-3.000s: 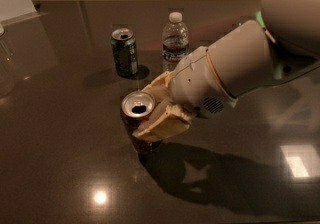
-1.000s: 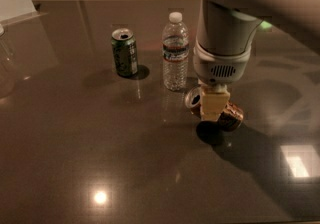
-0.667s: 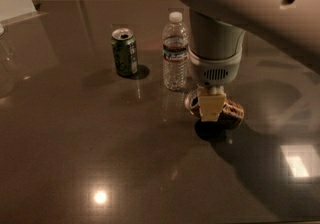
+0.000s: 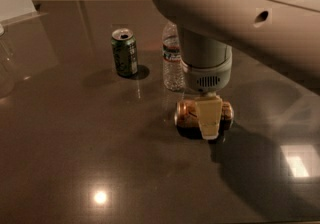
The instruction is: Knock orange can over
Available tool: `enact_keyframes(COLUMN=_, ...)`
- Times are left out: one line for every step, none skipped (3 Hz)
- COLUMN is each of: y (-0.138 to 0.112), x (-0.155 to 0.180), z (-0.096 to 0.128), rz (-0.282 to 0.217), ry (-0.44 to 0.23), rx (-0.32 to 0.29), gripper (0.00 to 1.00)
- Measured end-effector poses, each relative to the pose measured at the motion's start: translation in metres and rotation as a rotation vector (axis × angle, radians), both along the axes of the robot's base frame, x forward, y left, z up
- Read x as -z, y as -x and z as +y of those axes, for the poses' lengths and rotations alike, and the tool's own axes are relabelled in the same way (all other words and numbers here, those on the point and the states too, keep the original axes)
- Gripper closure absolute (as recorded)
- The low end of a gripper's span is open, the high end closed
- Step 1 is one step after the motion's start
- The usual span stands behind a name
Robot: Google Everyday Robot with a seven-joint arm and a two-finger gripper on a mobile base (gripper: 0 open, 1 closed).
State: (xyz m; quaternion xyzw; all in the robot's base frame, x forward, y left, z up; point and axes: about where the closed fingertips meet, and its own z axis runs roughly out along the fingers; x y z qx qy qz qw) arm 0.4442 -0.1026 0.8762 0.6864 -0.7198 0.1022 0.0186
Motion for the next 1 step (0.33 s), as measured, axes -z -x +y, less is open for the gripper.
enact_keyframes(y=-0.0001, x=0.0008, z=0.0002, rz=0.000, ry=0.001, rx=-0.001, gripper=0.00)
